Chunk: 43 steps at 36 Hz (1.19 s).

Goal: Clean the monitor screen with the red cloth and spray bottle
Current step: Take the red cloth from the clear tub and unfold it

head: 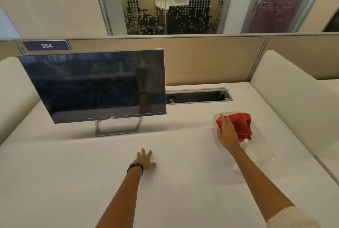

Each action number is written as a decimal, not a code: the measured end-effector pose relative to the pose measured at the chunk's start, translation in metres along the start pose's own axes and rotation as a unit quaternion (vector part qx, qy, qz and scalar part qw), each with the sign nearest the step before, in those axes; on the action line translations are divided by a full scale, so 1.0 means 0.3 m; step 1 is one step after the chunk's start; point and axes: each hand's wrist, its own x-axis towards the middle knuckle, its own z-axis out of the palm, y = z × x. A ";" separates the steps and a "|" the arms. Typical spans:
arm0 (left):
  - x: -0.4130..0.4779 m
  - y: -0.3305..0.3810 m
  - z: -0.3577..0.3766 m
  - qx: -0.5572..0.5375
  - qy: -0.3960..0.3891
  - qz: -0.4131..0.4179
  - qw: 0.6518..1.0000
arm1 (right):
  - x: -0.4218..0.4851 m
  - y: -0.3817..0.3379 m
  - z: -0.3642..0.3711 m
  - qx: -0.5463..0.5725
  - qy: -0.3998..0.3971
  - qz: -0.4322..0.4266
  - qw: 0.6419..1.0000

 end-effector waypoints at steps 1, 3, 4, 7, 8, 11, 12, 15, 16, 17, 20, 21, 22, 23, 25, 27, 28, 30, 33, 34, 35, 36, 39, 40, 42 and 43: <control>0.009 0.000 -0.003 0.003 -0.005 0.001 1.000 | 0.006 0.004 0.002 0.008 0.002 0.006 1.000; 0.005 -0.002 -0.022 -0.001 -0.014 -0.013 1.000 | 0.013 -0.001 -0.001 0.018 -0.003 0.020 1.000; -0.002 0.000 -0.034 0.001 -0.016 -0.018 1.000 | 0.012 -0.012 -0.004 0.016 -0.010 0.040 0.999; 0.007 0.008 -0.026 0.017 -0.026 -0.024 0.999 | 0.026 -0.015 0.000 -0.031 -0.014 0.116 0.993; 0.008 0.010 -0.024 0.023 -0.029 -0.029 0.999 | 0.031 -0.018 0.000 -0.011 -0.007 0.125 0.992; 0.019 0.013 -0.017 0.038 -0.034 -0.037 0.998 | 0.046 -0.009 0.014 0.023 0.021 0.154 0.988; 0.021 0.016 -0.016 0.043 -0.036 -0.039 0.998 | 0.050 -0.006 0.018 0.018 0.020 0.162 0.986; 0.030 0.017 -0.017 0.047 -0.041 -0.041 0.997 | 0.073 0.001 0.021 0.015 0.007 0.176 0.984; 0.031 0.017 -0.016 0.049 -0.042 -0.041 0.997 | 0.079 0.003 0.020 0.025 0.005 0.180 0.983; 0.033 0.015 -0.016 0.051 -0.045 -0.041 0.997 | 0.085 0.005 0.020 0.038 0.007 0.180 0.983; 0.039 0.012 -0.017 0.058 -0.049 -0.039 0.996 | 0.092 0.014 0.019 0.058 0.038 0.155 0.985; 0.040 0.011 -0.019 0.062 -0.051 -0.038 0.996 | 0.093 0.016 0.015 0.061 0.056 0.149 0.985; 0.041 0.010 -0.021 0.067 -0.053 -0.037 0.996 | 0.090 0.017 0.010 0.069 0.073 0.147 0.984; 0.043 0.010 -0.022 0.071 -0.055 -0.036 0.995 | 0.088 0.015 0.006 0.080 0.087 0.147 0.982; 0.049 0.007 -0.022 0.079 -0.056 -0.031 0.995 | 0.083 0.009 -0.006 0.096 0.099 0.151 0.979; 0.054 0.004 -0.020 0.086 -0.055 -0.028 0.994 | 0.082 0.004 -0.015 0.101 0.090 0.168 0.976; 0.057 0.002 -0.018 0.088 -0.056 -0.027 0.994 | 0.083 0.002 -0.020 0.100 0.077 0.177 0.976; 0.064 0.001 -0.014 0.091 -0.056 -0.025 0.994 | 0.088 0.000 -0.028 0.097 0.062 0.188 0.975; 0.071 0.003 -0.013 0.099 -0.058 -0.027 0.993 | 0.089 0.001 -0.039 0.129 0.107 0.200 0.965; 0.073 0.005 -0.013 0.100 -0.059 -0.029 0.993 | 0.087 -0.002 -0.043 0.140 0.120 0.203 0.962; 0.073 0.011 -0.015 0.100 -0.060 -0.033 0.993 | 0.085 -0.004 -0.046 0.148 0.129 0.207 0.958; 0.073 0.021 -0.019 0.098 -0.061 -0.037 0.993 | 0.082 -0.008 -0.051 0.154 0.135 0.211 0.956; 0.066 0.076 -0.045 0.063 -0.060 -0.043 0.995 | 0.075 -0.017 -0.066 0.162 0.147 0.212 0.952; 0.063 0.103 -0.059 0.044 -0.059 -0.029 0.997 | 0.073 -0.020 -0.074 0.165 0.152 0.206 0.952; 0.058 0.174 -0.081 -0.006 -0.056 0.036 0.998 | 0.071 -0.024 -0.089 0.172 0.161 0.186 0.954; 0.053 0.217 -0.089 -0.037 -0.050 0.081 0.995 | 0.071 -0.026 -0.098 0.175 0.161 0.180 0.954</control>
